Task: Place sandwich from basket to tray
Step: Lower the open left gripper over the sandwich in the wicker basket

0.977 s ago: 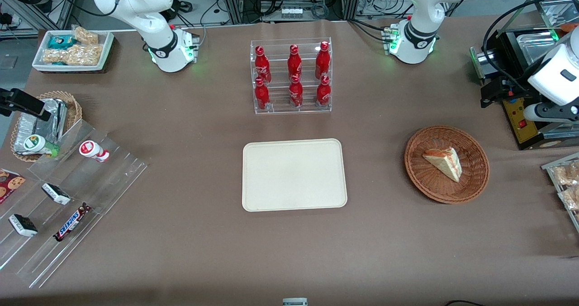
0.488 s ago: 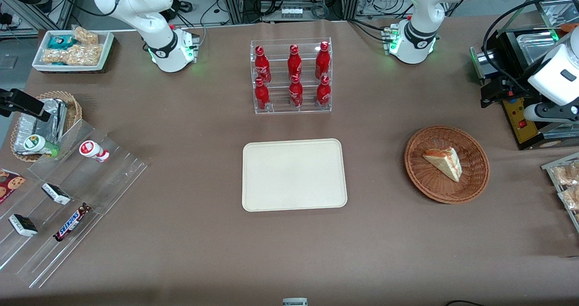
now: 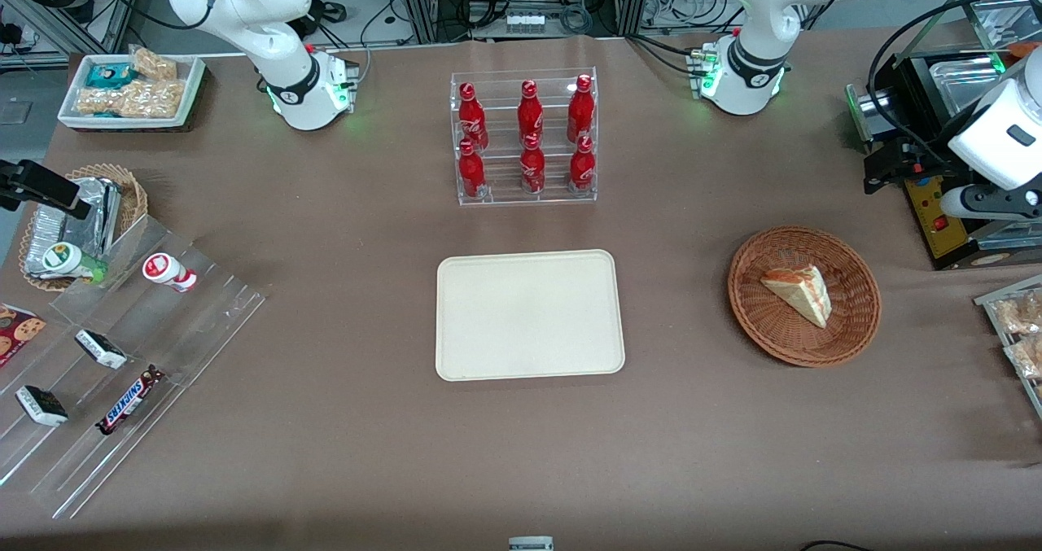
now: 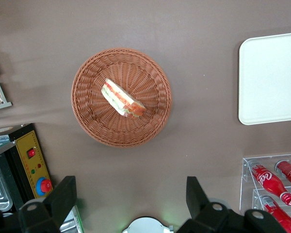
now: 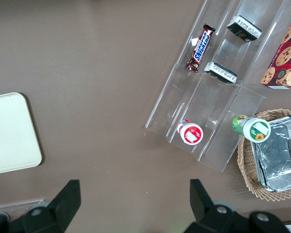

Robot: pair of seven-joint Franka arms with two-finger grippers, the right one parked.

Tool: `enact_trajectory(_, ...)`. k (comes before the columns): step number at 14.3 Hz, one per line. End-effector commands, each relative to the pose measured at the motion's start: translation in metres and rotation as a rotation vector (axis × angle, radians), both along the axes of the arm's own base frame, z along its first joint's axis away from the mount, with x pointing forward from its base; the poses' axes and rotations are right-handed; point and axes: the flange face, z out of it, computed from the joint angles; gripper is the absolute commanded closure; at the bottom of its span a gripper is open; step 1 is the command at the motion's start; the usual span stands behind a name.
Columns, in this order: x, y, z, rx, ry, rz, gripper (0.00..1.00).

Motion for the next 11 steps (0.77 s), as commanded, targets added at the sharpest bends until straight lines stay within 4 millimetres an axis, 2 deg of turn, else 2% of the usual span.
enact_trajectory(1,0.002,0.002,-0.034,0.008,0.074,0.010,0.00)
enact_trajectory(3,0.007,0.005,-0.085,0.008,0.119,0.020,0.00)
enact_trajectory(6,0.005,0.007,-0.157,0.012,0.107,0.052,0.00)
enact_trajectory(9,0.000,0.008,-0.215,0.020,0.068,0.089,0.00)
enact_trajectory(11,-0.007,0.024,-0.251,0.024,0.024,0.182,0.00)
